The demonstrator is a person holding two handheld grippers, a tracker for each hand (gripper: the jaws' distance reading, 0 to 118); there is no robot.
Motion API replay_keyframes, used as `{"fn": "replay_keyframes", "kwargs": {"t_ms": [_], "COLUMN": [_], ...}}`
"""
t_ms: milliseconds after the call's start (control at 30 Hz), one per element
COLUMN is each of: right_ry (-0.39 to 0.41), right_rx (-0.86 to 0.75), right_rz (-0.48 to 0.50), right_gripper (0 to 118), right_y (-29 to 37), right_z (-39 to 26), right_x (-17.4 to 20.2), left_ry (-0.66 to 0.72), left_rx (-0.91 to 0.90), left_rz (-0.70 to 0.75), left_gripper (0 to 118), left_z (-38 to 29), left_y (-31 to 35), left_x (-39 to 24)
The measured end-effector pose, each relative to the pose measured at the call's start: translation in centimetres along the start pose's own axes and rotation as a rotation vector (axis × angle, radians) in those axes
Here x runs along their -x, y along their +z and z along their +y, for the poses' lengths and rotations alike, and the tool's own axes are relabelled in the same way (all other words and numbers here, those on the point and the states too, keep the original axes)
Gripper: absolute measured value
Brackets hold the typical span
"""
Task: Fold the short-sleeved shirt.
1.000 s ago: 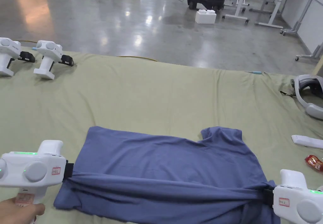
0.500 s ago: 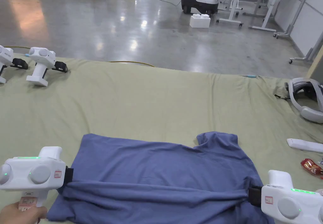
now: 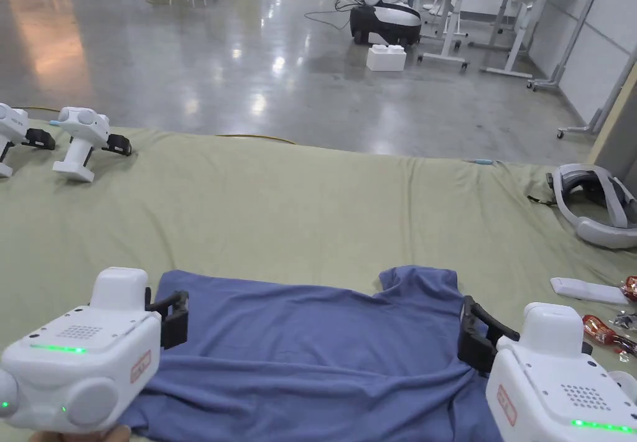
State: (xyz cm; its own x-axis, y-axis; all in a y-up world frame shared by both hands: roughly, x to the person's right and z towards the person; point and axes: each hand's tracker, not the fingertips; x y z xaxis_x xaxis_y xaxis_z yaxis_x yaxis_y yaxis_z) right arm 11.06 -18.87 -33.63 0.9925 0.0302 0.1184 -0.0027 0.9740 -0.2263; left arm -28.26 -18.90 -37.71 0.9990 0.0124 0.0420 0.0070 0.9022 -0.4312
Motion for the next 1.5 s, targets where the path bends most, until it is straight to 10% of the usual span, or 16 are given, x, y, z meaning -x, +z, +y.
{"fn": "replay_keyframes", "kwargs": {"t_ms": [133,200,367,667,1133,1200,1300,1500], "right_ry": [0.013,-0.013,-0.046,-0.009,0.035,0.049,0.070,0.082], "right_rx": [-0.091,-0.106,-0.135,-0.134,-0.021,0.002,0.034,0.085], "right_rz": [-0.023,-0.016,-0.003,-0.015,-0.012,-0.012,-0.028,-0.049], "right_gripper": [62,22,7,5,5,5,5,5], "right_y": [2.4,2.9,3.6,4.2,2.7,2.5,2.3,2.3], "right_z": [0.1,0.2,0.4,0.1,-2.2,-2.7,-3.6,-5.0], "right_x": [2.4,2.9,3.6,3.4,2.0,1.6,1.1,0.0], "left_ry": [-0.044,-0.061,-0.063,-0.024,0.070,0.071,0.092,0.122], "left_rx": [-0.130,-0.166,-0.228,-0.173,0.498,0.556,0.654,0.736], "left_rz": [0.048,0.075,0.069,0.102,0.057,0.077,0.045,0.064], "left_gripper": [38,24,2,1,2,9,71,71], "left_z": [0.0,-0.4,-1.1,-2.3,-6.8,-7.4,-8.1,-10.0], "left_y": [2.6,2.3,3.5,4.5,-4.4,-5.9,-7.2,-8.3], "left_x": [-2.6,-2.4,-2.8,0.4,8.2,8.4,8.6,9.1]}}
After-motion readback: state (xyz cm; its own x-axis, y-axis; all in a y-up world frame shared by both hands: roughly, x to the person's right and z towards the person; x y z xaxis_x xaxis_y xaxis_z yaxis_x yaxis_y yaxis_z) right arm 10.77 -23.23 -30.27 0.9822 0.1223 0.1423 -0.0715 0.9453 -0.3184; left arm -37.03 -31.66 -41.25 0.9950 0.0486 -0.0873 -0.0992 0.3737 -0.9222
